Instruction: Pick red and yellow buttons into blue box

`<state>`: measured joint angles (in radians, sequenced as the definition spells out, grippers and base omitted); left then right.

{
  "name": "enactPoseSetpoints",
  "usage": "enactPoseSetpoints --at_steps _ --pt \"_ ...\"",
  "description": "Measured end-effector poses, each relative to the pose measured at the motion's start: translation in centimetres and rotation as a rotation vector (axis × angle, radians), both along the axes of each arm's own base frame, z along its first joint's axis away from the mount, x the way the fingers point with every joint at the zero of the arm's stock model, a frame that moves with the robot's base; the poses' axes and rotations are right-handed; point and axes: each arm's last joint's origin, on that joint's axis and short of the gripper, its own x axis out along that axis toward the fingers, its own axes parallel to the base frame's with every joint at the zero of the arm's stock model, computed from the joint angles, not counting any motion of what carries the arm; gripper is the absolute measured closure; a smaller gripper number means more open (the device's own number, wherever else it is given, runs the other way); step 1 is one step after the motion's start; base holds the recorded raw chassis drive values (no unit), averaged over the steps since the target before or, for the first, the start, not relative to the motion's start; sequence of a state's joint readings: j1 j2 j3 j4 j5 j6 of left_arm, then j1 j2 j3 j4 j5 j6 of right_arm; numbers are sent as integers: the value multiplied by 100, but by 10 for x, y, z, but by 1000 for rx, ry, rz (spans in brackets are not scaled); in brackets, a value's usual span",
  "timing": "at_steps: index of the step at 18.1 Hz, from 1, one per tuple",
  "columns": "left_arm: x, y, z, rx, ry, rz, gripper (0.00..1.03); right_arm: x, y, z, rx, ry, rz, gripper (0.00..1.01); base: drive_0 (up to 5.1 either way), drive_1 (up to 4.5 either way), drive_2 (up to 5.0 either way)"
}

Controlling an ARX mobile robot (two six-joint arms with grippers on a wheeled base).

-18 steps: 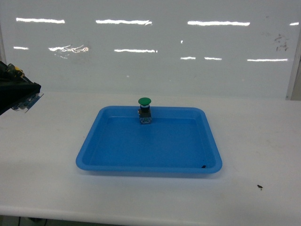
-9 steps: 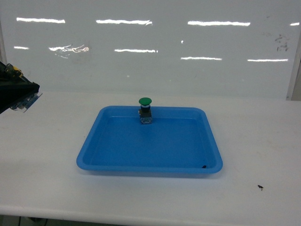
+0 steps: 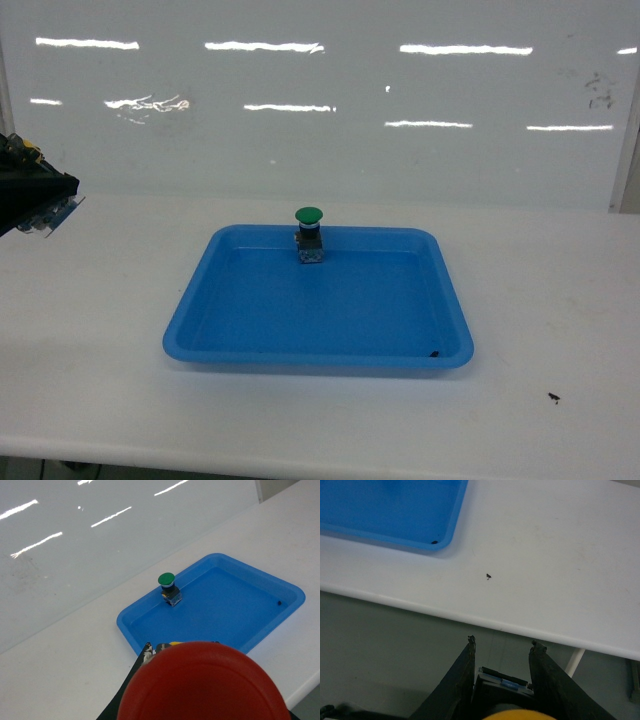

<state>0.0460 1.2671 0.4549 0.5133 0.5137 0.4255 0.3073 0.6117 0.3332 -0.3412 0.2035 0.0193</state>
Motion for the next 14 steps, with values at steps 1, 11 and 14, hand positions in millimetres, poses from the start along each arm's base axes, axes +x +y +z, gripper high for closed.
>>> enactPoseSetpoints --at_steps 1,11,14 --pt "0 0 0 0 0 0 78 0 0 0 0 0 0 72 0 0 0" --pt "0 0 0 0 0 -1 78 0 0 0 0 0 0 72 0 0 0" --pt "0 0 0 0 0 -1 78 0 0 0 1 0 0 72 0 0 0"
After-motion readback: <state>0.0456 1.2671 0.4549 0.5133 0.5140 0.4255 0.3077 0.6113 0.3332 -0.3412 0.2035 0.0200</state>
